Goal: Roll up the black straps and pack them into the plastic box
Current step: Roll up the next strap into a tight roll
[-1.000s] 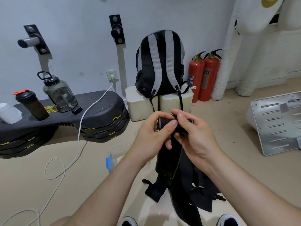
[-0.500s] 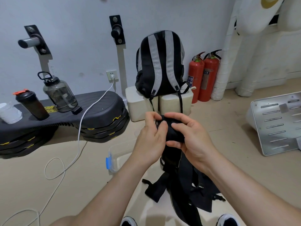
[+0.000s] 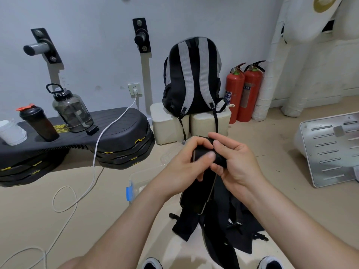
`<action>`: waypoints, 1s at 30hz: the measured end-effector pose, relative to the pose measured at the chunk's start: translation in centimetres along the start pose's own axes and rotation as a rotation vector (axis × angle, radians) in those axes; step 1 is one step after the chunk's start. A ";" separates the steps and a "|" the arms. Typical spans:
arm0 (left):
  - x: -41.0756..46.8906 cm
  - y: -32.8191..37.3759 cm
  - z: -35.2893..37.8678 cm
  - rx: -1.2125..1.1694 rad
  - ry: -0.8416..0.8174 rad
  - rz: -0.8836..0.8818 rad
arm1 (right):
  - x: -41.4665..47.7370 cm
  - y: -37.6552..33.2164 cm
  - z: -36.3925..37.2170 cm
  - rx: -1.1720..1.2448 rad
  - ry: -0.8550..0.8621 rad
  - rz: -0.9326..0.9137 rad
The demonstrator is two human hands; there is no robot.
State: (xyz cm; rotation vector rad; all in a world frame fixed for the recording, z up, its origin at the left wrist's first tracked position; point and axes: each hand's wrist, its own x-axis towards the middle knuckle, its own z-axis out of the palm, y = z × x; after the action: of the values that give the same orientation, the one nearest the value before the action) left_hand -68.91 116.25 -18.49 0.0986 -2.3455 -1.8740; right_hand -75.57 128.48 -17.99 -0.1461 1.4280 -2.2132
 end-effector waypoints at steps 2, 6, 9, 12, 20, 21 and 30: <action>0.2 -0.6 -0.7 0.075 0.032 0.089 | 0.1 -0.4 0.0 0.083 0.017 0.048; 0.6 -0.7 -0.8 0.036 0.104 0.120 | 0.0 -0.7 -0.1 0.190 -0.018 0.149; 0.9 -0.7 -0.4 -0.030 0.172 0.110 | -0.2 -0.7 -0.3 0.151 -0.049 0.151; 1.0 -0.8 0.5 -0.083 0.212 0.029 | -0.2 -0.8 -0.4 0.082 -0.077 0.105; 0.9 -1.6 1.4 0.229 0.205 -0.119 | -0.4 -0.4 -0.6 0.023 -0.108 0.028; 0.8 -1.5 1.5 0.183 0.195 -0.172 | -0.4 -0.4 -0.6 0.018 -0.106 0.023; 0.9 -0.8 1.3 0.001 0.110 -0.229 | -0.4 0.0 -0.4 -0.354 -0.077 -0.124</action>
State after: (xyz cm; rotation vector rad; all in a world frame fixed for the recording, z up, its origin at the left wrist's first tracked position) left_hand -69.99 117.17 -19.53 0.4765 -2.3459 -1.9087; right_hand -75.41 129.00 -18.07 -0.4462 1.7968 -2.0039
